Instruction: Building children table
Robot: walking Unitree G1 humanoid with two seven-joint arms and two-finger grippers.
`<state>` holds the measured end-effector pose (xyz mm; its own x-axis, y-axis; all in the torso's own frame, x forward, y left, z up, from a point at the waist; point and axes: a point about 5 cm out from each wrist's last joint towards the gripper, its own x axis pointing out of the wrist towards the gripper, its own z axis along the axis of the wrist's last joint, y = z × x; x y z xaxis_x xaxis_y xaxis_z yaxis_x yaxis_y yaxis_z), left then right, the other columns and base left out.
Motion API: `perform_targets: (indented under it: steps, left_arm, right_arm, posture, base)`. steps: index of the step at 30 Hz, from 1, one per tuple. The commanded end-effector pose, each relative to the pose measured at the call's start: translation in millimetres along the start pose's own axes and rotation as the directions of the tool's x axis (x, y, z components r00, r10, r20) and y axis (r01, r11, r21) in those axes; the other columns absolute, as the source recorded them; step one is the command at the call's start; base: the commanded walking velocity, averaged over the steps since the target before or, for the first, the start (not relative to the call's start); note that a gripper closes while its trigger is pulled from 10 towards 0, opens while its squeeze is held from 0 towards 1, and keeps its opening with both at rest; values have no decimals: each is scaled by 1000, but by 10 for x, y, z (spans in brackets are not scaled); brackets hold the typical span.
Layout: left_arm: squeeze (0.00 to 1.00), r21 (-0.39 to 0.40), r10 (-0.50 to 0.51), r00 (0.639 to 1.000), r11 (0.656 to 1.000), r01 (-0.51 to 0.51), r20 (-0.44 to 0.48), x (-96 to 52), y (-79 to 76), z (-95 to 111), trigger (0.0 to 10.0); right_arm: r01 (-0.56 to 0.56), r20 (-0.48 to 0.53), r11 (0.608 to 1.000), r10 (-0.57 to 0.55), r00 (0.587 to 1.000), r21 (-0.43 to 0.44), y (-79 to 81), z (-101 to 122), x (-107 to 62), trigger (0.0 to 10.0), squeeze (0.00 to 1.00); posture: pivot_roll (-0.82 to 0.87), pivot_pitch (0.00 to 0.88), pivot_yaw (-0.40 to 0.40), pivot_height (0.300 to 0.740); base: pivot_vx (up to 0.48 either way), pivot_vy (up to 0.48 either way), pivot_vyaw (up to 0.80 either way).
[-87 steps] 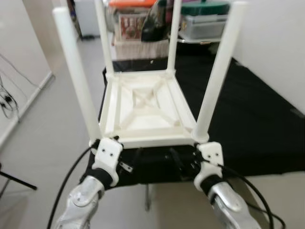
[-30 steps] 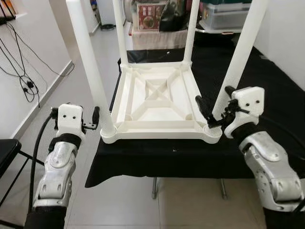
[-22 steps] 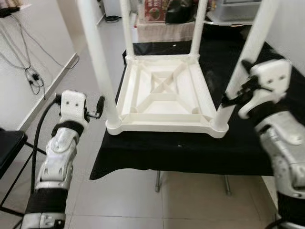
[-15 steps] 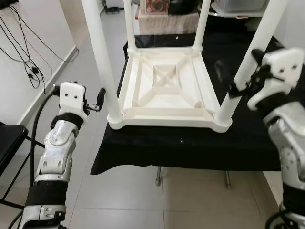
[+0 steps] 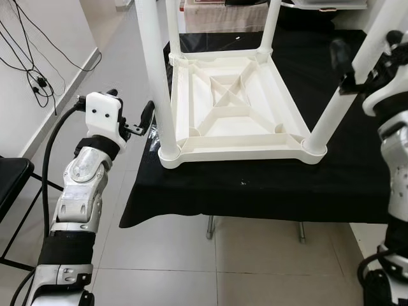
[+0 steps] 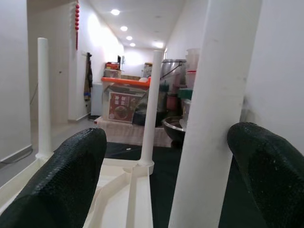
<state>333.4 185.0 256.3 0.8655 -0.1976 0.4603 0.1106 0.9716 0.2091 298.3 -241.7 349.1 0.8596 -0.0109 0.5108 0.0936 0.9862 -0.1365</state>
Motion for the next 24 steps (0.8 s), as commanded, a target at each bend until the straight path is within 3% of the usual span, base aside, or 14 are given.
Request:
perform_targets:
  steps: [1,11,17,20,24]
  left_arm:
    - [0,-17,-13,999,1000,13,34,30,-52,76,10000]
    - [0,-34,5,999,999,-3,50,29,-65,123,10000]
    - [0,-41,12,999,999,-10,53,-3,-87,151,10000]
    - [0,-43,14,998,999,-11,53,-14,-93,160,10000]
    - [0,-41,19,998,999,-17,55,-18,-88,177,10000]
  right_arm:
    - [7,3,1000,-7,1000,-6,-1,-4,28,10000,0]
    - [60,-86,998,-60,995,3,87,-280,140,10000,0]
    - [108,-156,993,-98,983,54,76,-503,216,10000,0]
    - [37,-171,994,-19,985,104,169,-542,232,10000,0]
    - [-147,-163,974,176,971,171,373,-536,192,10000,0]
  posture:
    - [-87,159,3,740]
    - [-64,148,-4,740]
    - [-54,147,-9,740]
    - [-52,149,-11,740]
    - [-54,154,-10,740]
  base:
    - [0,0,0]
    - [0,0,0]
    - [0,0,0]
    - [0,0,0]
    - [0,0,0]
